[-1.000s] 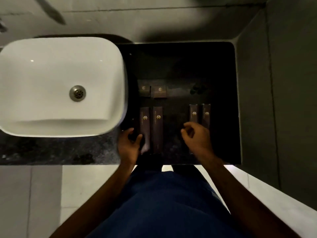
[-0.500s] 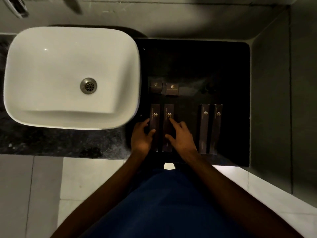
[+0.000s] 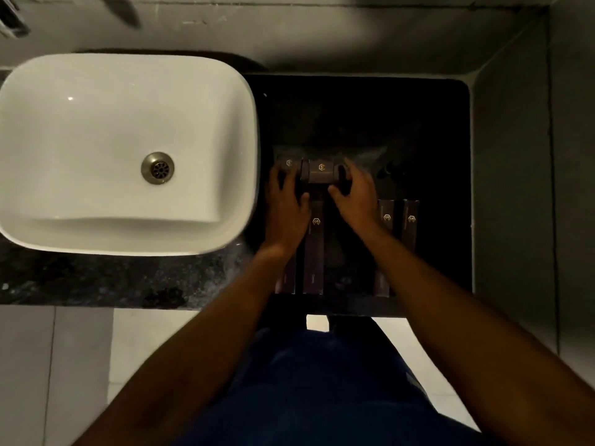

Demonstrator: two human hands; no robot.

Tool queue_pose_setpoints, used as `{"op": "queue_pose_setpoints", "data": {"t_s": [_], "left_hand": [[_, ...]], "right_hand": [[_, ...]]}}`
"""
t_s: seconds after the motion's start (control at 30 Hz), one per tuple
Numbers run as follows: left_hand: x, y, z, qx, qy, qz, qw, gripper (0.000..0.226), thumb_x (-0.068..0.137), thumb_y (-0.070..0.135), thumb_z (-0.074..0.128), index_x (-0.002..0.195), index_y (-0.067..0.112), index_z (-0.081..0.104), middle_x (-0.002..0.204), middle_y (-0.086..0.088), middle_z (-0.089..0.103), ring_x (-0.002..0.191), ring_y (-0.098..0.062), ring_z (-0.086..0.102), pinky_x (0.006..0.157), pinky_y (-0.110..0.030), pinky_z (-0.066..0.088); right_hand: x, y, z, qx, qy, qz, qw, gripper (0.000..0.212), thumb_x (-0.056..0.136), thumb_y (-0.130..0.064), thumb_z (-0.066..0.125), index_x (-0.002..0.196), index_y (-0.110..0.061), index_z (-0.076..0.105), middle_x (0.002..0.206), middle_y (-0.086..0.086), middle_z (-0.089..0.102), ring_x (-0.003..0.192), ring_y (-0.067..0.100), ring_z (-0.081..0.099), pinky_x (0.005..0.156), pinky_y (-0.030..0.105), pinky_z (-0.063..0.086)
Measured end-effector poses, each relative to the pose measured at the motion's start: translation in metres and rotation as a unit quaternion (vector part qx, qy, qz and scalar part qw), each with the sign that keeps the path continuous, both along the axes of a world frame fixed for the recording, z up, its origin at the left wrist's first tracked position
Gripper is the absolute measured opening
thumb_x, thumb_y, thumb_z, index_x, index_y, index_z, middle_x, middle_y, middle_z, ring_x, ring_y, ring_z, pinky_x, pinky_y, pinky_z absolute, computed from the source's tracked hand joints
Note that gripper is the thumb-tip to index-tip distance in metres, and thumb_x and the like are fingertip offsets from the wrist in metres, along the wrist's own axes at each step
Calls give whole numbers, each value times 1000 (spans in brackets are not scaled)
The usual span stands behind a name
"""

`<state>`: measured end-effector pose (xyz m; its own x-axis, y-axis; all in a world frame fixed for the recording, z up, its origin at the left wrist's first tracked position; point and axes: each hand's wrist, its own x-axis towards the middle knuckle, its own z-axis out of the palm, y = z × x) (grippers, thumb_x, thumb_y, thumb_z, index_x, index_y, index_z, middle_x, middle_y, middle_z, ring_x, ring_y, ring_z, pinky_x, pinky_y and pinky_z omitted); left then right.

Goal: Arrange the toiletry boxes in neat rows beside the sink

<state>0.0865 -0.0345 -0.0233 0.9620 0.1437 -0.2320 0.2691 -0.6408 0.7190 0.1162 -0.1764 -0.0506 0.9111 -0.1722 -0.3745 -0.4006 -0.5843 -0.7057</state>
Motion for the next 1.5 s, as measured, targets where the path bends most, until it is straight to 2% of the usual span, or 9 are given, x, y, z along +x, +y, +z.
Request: {"op": "queue_pose_setpoints", "data": {"t_s": [0.3, 0.6, 0.83, 0.9, 1.0, 1.1, 1.27, 1.37, 1.5], "left_hand": [[59, 7, -9, 64, 24, -76, 995, 95, 79, 10, 76, 154, 20, 18, 159, -17, 22, 145, -37, 22, 122, -42, 19], [49, 4, -24, 31, 8, -20, 999, 102, 75, -2, 73, 154, 25, 15, 146, -13, 43, 130, -35, 39, 114, -45, 35], [50, 5, -23, 32, 8, -23, 999, 97, 77, -3, 72, 153, 23, 20, 154, -16, 32, 141, -36, 30, 118, -48, 31], [47, 2, -15, 41, -6, -27, 999, 88, 79, 0, 72, 152, 22, 27, 159, -17, 21, 147, -35, 20, 122, -47, 23], [36, -15, 1, 91, -67, -65, 991, 77, 79, 14, 74, 147, 22, 39, 158, -14, 28, 145, -35, 25, 119, -49, 27], [30, -57, 8, -1, -76, -106, 992, 73, 78, 14, 77, 143, 17, 45, 147, -13, 43, 136, -30, 40, 113, -48, 37], [46, -128, -5, -165, 28, -97, 981, 77, 79, -6, 70, 146, 8, 36, 145, -13, 48, 134, -25, 45, 116, -35, 37], [59, -141, -19, -174, 46, -103, 978, 81, 78, -9, 66, 149, 11, 31, 139, -15, 53, 124, -22, 54, 106, -40, 49], [68, -142, -31, -127, 19, -126, 984, 83, 80, -2, 71, 150, 14, 29, 135, -14, 55, 125, -24, 52, 108, -38, 46]], "right_hand": [[52, -17, -5, -52, 7, 235, 971, 74, 72, -31, 74, 140, -22, 43, 129, 13, 39, 117, 31, 50, 100, 42, 47], [51, -15, -7, -59, -13, 253, 966, 68, 71, -28, 74, 135, -20, 50, 122, 13, 42, 106, 27, 54, 95, 37, 49], [48, -17, 5, -45, 9, 252, 967, 83, 70, -27, 75, 144, -25, 37, 128, 10, 40, 112, 22, 50, 95, 33, 46], [41, -22, 18, -33, -27, 214, 976, 77, 72, -23, 74, 141, -22, 41, 127, 10, 47, 107, 14, 48, 92, 25, 42], [14, -52, 40, -22, -167, 33, 985, 31, 74, -19, 69, 105, -21, 66, 97, 2, 67, 84, 5, 59, 77, 16, 47], [-9, -110, 49, 7, -197, -179, 964, 16, 70, -10, 63, 79, -23, 64, 70, -8, 62, 62, -3, 57, 62, 15, 47], [2, -164, 23, 31, 21, -176, 984, 38, 72, 6, 69, 107, -8, 62, 89, 3, 60, 76, 12, 58, 63, 16, 49], [18, -166, 13, 23, 33, -72, 997, 52, 69, 2, 77, 118, -7, 60, 102, 5, 63, 90, 13, 60, 69, 7, 49], [36, -160, 10, 16, 25, 10, 999, 55, 69, -15, 82, 120, -14, 61, 115, 4, 67, 103, 15, 63, 88, 24, 51]]}}
